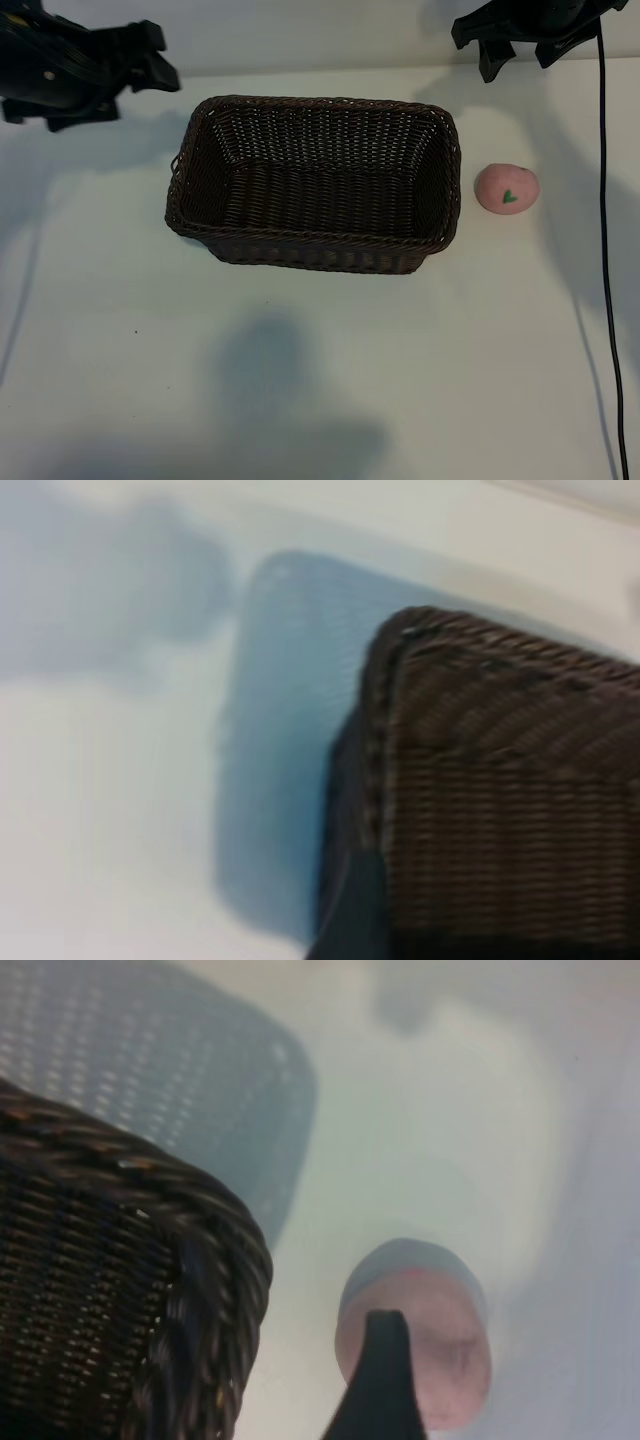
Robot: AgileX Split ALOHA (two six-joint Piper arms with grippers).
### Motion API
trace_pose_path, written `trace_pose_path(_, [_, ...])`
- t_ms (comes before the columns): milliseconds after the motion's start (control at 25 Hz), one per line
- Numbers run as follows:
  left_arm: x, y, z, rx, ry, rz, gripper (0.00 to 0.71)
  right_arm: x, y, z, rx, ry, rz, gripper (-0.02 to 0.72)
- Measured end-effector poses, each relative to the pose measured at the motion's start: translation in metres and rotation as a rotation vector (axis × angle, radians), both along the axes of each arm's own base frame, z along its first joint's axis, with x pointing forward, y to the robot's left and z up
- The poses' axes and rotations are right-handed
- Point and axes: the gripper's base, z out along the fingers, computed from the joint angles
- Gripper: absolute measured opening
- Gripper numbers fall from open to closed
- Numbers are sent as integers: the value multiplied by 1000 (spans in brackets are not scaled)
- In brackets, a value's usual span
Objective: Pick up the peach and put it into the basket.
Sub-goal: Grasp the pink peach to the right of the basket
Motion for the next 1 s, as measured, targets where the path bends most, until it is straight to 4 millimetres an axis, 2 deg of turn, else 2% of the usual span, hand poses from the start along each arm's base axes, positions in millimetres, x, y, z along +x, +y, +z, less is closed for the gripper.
trace_pose_path(200, [-4,7,23,150,69,-5,634,0,1,0,17,6,-18,599])
trace_pose_path(440, [-6,-2,33,205,69,-42,614,-1,1,-4,38,25,-101,599])
trace_pose_path(600, [-6,-2,33,212,72,-41,594,-6,-2,-22,7,83,-108,599])
trace_pose_path(800, [-6,-2,33,211,69,-40,585,-19,-6,-57,-38,199,-115,599])
trace_pose_path(1000, [-5,-2,34,210,60,-38,585,-22,-7,-72,-41,214,-126,599])
